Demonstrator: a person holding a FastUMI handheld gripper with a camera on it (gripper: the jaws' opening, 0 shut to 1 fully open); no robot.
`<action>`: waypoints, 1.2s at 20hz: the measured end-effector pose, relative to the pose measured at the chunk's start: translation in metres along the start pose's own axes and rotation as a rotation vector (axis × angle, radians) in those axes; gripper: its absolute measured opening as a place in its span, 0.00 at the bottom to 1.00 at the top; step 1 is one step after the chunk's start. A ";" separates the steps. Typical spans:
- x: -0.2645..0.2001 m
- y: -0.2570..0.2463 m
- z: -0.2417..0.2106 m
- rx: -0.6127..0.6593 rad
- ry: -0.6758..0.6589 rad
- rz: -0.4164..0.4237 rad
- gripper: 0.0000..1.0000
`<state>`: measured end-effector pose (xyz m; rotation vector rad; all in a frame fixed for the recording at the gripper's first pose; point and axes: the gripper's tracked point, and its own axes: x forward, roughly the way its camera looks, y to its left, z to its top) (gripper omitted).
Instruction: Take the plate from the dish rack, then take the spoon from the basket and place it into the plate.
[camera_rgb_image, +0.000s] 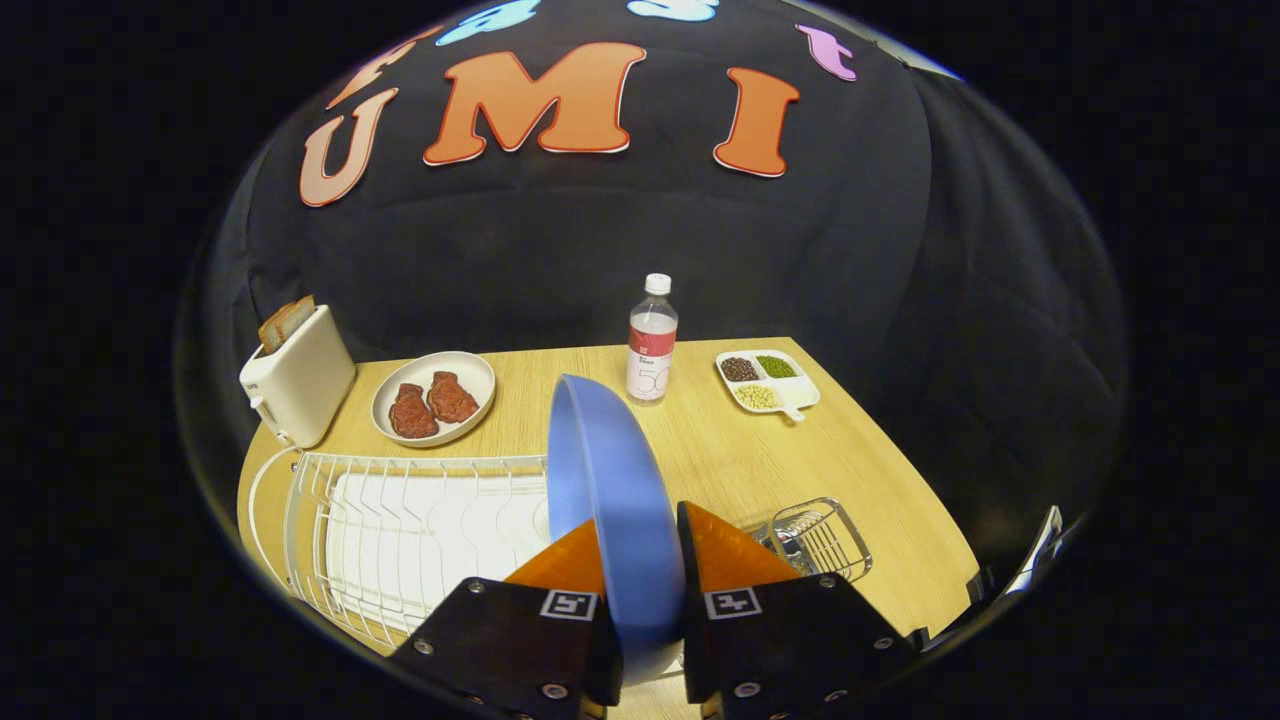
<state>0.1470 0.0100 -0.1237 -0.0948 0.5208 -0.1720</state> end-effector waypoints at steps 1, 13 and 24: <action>-0.002 -0.003 0.004 0.016 -0.010 -0.003 0.25; -0.088 -0.027 -0.009 0.152 -0.042 0.092 0.25; -0.156 -0.042 -0.120 0.295 0.075 0.218 0.25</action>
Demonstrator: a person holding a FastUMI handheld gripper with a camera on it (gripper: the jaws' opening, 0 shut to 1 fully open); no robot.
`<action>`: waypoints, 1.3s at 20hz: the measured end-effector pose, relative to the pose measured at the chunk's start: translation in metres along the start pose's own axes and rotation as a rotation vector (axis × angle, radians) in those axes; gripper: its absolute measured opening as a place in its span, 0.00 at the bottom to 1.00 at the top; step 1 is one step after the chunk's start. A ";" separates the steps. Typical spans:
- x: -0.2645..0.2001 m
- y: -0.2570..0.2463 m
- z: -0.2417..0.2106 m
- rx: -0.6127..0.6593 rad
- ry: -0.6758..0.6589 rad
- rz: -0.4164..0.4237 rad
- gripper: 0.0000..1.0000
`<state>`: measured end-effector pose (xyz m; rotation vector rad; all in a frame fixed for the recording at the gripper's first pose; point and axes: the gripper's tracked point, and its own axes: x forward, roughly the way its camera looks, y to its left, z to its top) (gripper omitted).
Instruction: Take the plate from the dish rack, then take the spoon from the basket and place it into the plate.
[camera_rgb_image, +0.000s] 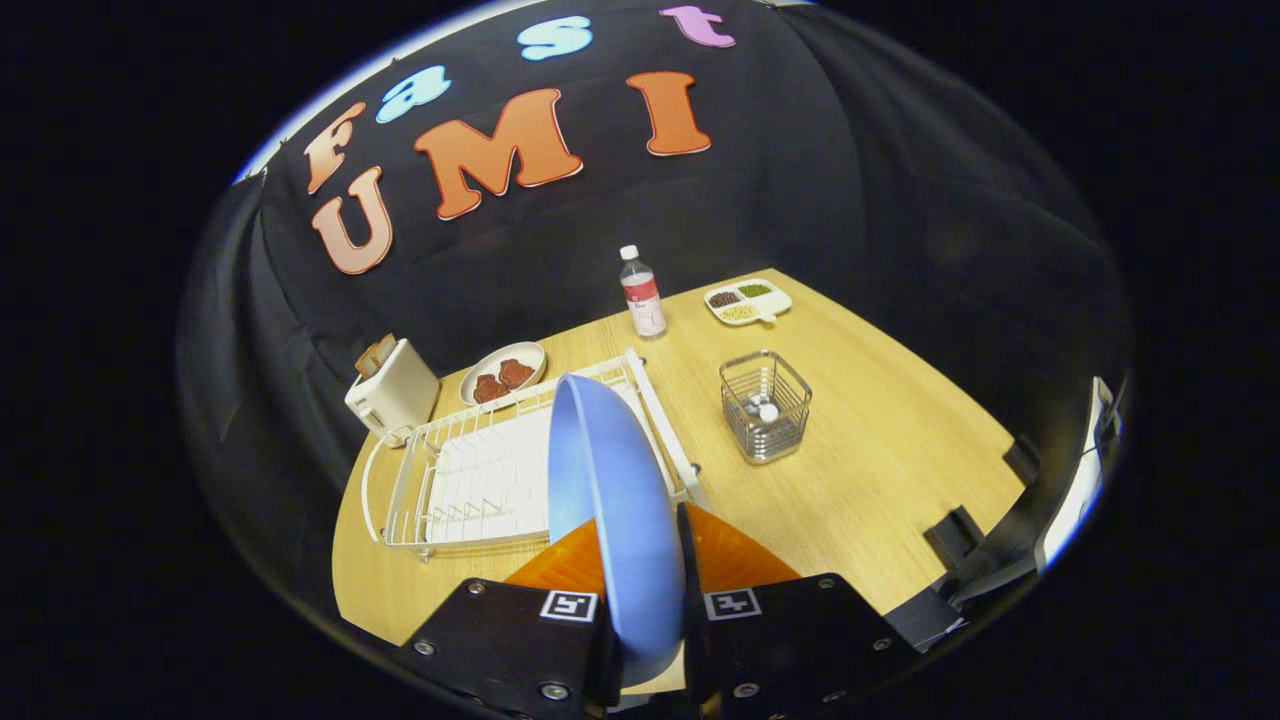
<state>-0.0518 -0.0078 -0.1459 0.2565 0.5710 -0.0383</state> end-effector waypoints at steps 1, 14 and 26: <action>-0.001 -0.003 -0.010 0.020 0.014 0.009 0.25; 0.034 -0.007 -0.107 0.188 0.209 0.125 0.25; 0.048 0.001 -0.144 0.395 0.371 0.194 0.30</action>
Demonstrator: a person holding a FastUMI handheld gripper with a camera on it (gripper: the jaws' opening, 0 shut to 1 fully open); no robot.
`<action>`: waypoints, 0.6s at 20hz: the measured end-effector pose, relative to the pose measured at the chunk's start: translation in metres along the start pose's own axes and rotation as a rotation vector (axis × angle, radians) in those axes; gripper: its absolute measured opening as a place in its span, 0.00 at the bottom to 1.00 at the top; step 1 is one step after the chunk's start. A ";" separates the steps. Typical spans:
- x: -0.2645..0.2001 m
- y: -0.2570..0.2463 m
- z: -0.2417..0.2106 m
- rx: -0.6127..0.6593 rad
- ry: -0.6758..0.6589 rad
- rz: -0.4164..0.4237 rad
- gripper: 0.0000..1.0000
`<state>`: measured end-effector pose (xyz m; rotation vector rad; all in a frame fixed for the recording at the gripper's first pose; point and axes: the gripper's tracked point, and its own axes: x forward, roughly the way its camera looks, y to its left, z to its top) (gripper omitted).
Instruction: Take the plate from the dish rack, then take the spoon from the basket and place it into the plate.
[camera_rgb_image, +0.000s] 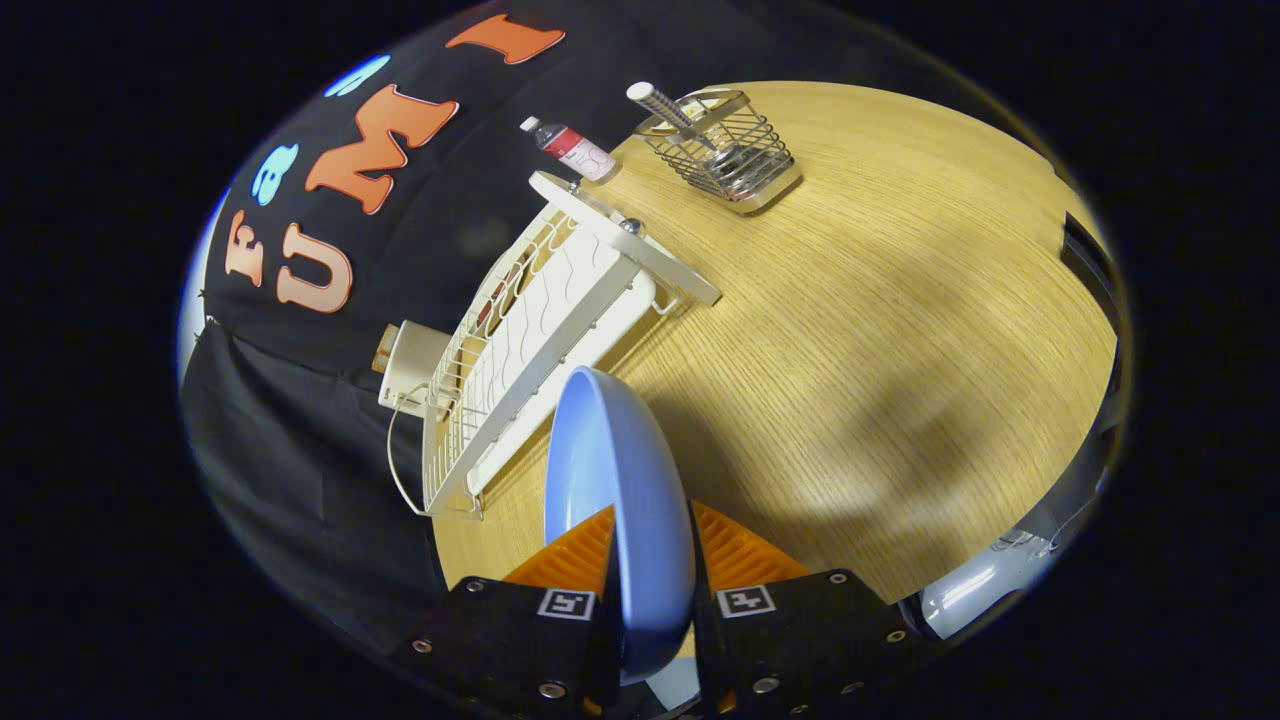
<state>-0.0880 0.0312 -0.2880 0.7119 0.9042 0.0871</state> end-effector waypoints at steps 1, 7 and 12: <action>0.005 -0.005 0.001 -0.016 0.005 -0.013 0.32; -0.003 -0.008 0.015 -0.041 -0.003 -0.038 0.44; -0.028 -0.024 0.075 -0.213 -0.176 -0.150 0.83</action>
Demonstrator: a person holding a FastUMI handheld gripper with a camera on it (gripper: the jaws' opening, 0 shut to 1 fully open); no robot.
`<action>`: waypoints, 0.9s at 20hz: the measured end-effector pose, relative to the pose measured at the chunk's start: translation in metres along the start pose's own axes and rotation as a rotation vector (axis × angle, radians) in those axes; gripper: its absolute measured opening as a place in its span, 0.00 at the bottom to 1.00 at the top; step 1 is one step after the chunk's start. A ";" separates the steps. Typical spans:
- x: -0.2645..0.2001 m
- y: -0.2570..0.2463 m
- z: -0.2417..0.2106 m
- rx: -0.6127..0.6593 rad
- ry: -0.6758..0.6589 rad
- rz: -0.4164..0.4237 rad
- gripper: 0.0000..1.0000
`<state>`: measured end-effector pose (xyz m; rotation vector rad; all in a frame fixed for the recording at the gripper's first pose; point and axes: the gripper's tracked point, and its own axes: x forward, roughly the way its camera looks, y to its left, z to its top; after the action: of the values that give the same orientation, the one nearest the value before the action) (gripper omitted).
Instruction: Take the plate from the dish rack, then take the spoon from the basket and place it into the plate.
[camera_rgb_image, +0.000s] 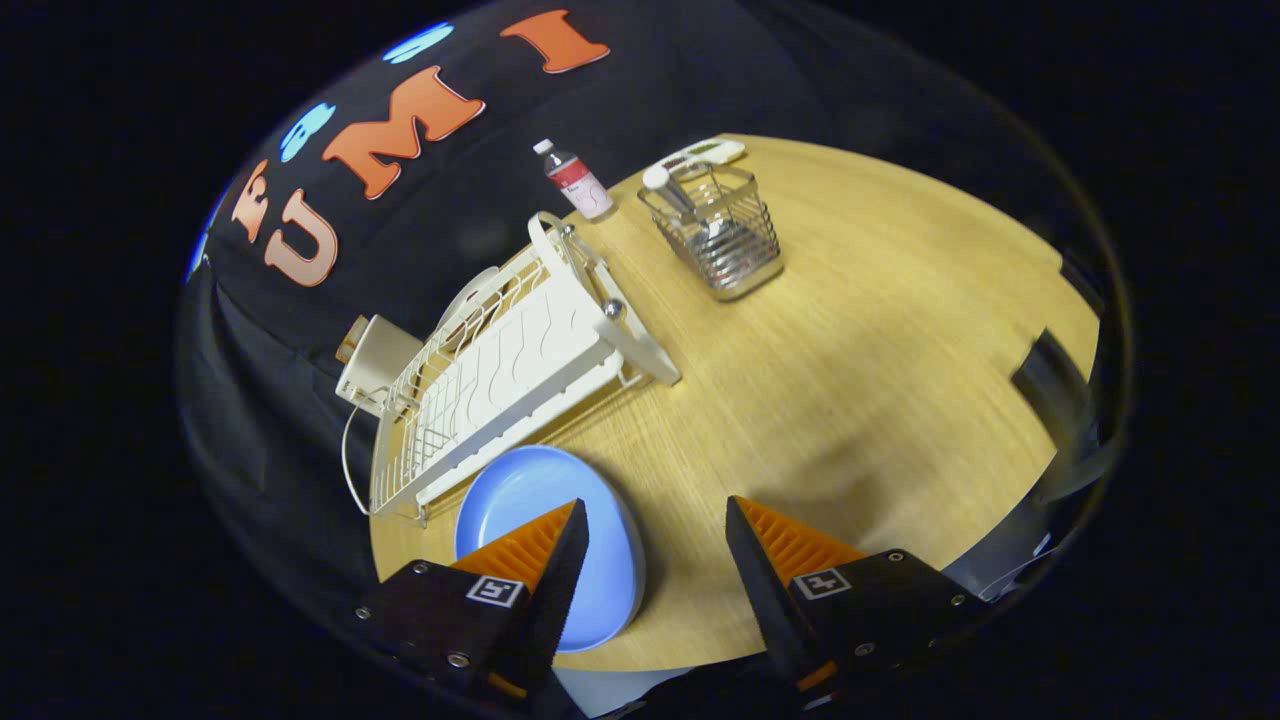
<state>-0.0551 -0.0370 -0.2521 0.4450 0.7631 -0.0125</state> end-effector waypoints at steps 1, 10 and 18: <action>-0.005 -0.005 0.019 -0.042 -0.054 -0.020 0.86; -0.019 -0.004 0.144 -0.357 -0.405 -0.146 0.92; 0.021 -0.003 0.165 -0.451 -0.396 -0.131 0.61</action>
<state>0.0695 -0.1016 -0.1620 -0.0405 0.3846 -0.0483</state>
